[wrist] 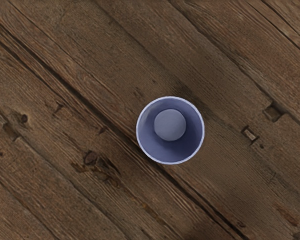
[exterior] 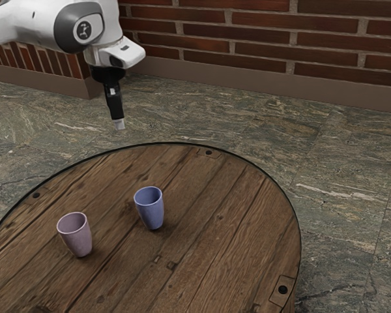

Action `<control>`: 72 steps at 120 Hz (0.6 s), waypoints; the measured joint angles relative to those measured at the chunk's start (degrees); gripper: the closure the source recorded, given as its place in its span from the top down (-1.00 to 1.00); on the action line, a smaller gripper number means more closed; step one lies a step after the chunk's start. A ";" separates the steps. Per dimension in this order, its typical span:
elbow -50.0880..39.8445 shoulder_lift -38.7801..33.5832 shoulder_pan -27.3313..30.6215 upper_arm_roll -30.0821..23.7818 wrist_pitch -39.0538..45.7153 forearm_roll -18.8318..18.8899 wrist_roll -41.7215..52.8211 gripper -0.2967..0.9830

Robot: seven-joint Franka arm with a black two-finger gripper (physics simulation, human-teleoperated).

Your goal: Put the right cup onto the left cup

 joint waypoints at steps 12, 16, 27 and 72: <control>-0.38 1.78 -0.24 0.06 1.83 0.08 0.87 0.54; -1.34 2.19 -1.07 0.06 2.51 0.18 0.99 0.54; -6.48 2.47 -4.04 0.04 5.32 0.55 0.94 0.54; -17.52 8.63 -3.57 0.05 18.36 0.88 -0.30 0.54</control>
